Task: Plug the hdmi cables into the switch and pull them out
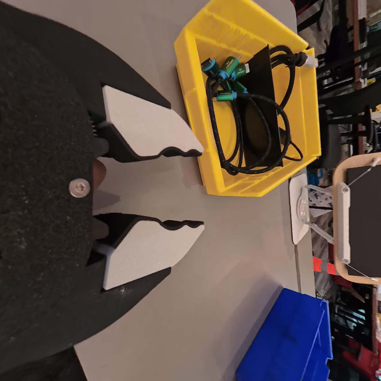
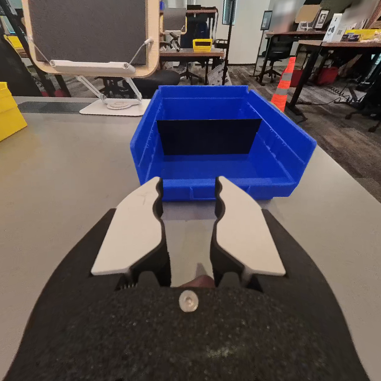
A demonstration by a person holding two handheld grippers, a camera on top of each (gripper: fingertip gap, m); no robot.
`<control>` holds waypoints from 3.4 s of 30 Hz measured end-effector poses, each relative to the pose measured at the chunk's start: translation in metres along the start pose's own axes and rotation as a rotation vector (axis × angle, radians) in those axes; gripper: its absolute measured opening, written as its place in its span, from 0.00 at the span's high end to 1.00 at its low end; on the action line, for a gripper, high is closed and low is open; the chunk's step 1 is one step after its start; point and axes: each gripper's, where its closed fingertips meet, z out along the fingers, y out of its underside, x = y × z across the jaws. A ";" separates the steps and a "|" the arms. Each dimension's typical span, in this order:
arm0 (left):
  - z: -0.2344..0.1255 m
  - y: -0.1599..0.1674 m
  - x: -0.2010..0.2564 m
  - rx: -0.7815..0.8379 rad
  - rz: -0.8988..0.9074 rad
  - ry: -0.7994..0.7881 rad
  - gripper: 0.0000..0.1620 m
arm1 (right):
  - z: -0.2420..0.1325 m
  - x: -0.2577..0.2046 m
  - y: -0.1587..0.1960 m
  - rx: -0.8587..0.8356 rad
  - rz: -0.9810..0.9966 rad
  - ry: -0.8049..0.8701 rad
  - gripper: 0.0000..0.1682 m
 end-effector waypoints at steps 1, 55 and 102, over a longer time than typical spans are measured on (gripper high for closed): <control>0.000 0.000 0.001 0.002 0.001 0.009 0.64 | 0.000 0.001 0.001 -0.005 0.009 -0.004 0.72; 0.006 0.023 0.023 -0.149 -0.099 0.192 0.80 | -0.007 -0.079 0.010 -0.051 -0.024 -0.353 0.86; 0.015 0.036 0.047 -0.230 -0.098 0.335 0.80 | -0.012 -0.102 0.013 -0.047 -0.068 -0.418 0.87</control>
